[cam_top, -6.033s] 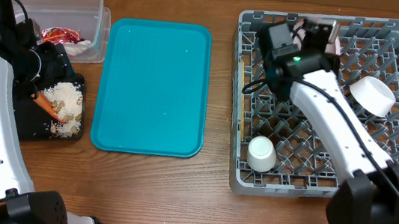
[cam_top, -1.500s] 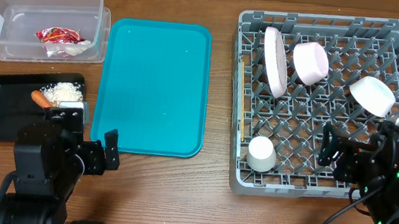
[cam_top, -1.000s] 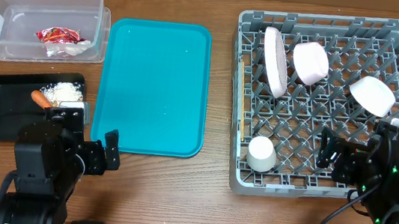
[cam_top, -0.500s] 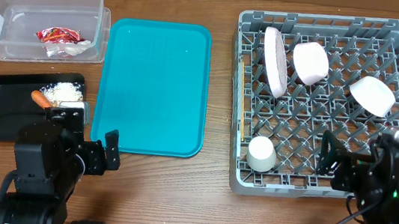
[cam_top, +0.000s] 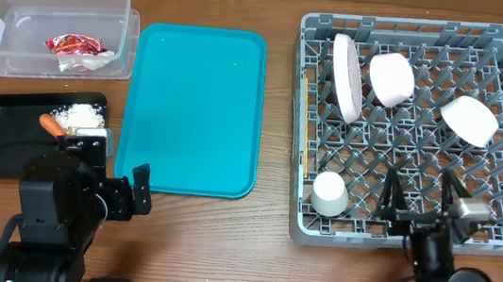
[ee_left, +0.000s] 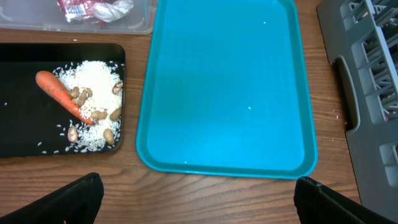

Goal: Sort waste into correct bins and load items into the dishwasher

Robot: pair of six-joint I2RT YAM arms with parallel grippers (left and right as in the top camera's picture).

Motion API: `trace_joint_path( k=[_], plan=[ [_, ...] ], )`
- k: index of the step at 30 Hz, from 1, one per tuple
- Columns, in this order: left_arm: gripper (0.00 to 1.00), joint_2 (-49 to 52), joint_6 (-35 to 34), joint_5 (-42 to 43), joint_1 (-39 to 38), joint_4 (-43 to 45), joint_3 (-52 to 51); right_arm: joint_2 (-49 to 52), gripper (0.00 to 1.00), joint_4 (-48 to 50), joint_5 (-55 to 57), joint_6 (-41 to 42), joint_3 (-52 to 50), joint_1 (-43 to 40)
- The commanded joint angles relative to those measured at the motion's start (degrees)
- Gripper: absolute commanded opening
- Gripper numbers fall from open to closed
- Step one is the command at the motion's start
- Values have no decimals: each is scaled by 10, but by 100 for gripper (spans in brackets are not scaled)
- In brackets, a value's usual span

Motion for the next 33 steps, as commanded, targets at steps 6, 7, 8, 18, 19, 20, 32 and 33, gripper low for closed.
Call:
trace_joint_path(
  k=[6, 7, 8, 18, 19, 20, 32, 33],
  plan=[
    [100, 0, -12, 6, 2, 2, -2, -61, 100, 118, 11, -12, -126, 0],
    [100, 0, -12, 6, 2, 2, -2, -61, 100, 110, 15, -29, -126, 0],
    [100, 0, -12, 6, 2, 2, -2, -61, 100, 105, 17, -43, -126, 0],
    [100, 0, -12, 6, 2, 2, -2, -61, 100, 8, 10, -86, -126, -1],
    [100, 0, -12, 6, 2, 2, -2, -61, 100, 8, 10, -86, -126, -2],
    [100, 0, -12, 6, 2, 2, -2, -61, 100, 8, 10, -86, -126, -2],
    [100, 0, -12, 6, 2, 2, -2, -61, 100, 8, 10, -86, -126, -2],
    [100, 0, -12, 6, 2, 2, -2, -61, 100, 8, 10, -86, -126, -2]
  ],
)
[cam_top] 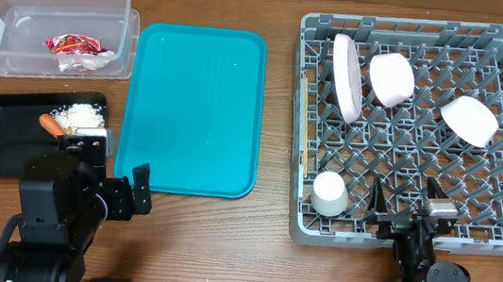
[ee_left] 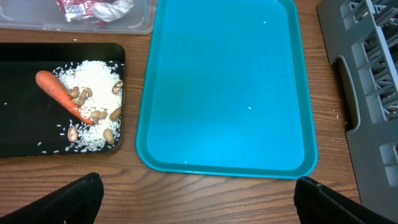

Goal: Sort waste into correct bins and load items into the dishwasher

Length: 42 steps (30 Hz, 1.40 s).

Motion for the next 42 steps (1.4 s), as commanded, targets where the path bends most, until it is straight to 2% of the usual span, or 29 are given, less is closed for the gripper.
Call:
trace_joint_path(
  k=[1, 14, 18, 21, 27, 33, 38, 42],
  plan=[
    [100, -1, -12, 6, 2, 2, -2, -5, 100, 1, 0, -2, -6, -1],
    [100, -1, -12, 6, 2, 2, -2, -5, 100, 1, -1, -2, -6, -1],
    [100, -35, -12, 4, -2, 4, -25, -5, 100, 1, -1, -2, -6, -1],
    [100, -81, -12, -5, -4, 38, -73, -5, 100, 1, -1, -2, -6, -1],
    [100, -227, -13, -30, -38, 223, -256, -5, 100, 1, -1, -2, -6, -1],
    [100, -365, -56, -30, -35, 430, -437, -5, 100, 1, -1, -2, -6, -1],
    [100, -385, -24, -24, -35, 624, -537, -5, 100, 1, 0, -2, -6, -1],
    [100, -385, 5, -26, -35, 588, -544, -5, 100, 1, 0, -2, -6, -1]
  ],
)
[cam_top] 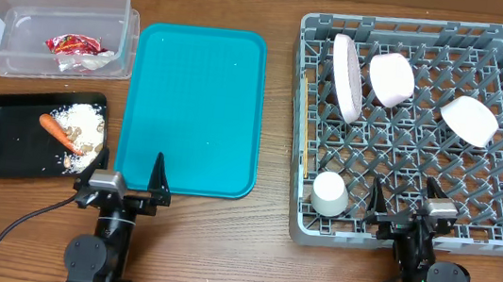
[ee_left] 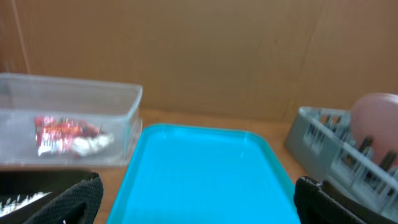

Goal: Sort waste into correct bins and load items into the dishwasher

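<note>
The teal tray lies bare mid-table. A clear bin holds a red wrapper. A black tray carries rice, peanuts and a carrot. The grey dish rack holds a plate, two pink-white bowls and a white cup. My left gripper sits low at the tray's near edge, open and holding nothing. The left wrist view looks level over the tray toward the bin, with the left gripper spread wide. My right gripper is open at the rack's front edge.
A cardboard wall stands behind the table. The rack's near corner and a pink bowl show at the right of the left wrist view. Bare wood lies between the tray and the rack.
My left arm was raised beside the black tray, its camera looking down. It now sits low at the front edge, camera level. The black tray is uncovered. The right arm has not moved.
At first both arms were raised, the right gripper open over the rack's front right. Then the right gripper stood lower and slightly further left at the rack's front edge. Now the left arm is low too, and both grippers are open and empty.
</note>
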Robot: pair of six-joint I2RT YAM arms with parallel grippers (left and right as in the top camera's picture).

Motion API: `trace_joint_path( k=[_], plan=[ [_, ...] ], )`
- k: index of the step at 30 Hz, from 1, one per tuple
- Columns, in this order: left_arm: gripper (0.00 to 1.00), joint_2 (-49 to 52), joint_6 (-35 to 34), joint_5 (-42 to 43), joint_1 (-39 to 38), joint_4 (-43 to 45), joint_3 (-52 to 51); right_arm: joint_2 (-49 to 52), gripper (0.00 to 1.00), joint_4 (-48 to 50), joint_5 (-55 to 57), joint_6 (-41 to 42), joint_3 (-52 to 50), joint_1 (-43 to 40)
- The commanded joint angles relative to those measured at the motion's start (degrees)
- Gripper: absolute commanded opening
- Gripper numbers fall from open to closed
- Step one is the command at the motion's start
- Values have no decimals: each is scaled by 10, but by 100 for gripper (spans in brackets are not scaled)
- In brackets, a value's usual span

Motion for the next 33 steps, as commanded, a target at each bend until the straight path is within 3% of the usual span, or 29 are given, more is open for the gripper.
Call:
trace_joint_path(
  k=[1, 33],
  plan=[
    [100, -7, 27, -3, 0, -48, -12, -5, 100, 4, 0, -2, -6, -1],
    [100, -6, 22, 12, 0, -56, -11, -5, 100, 4, 0, -2, -6, -1]
  ],
)
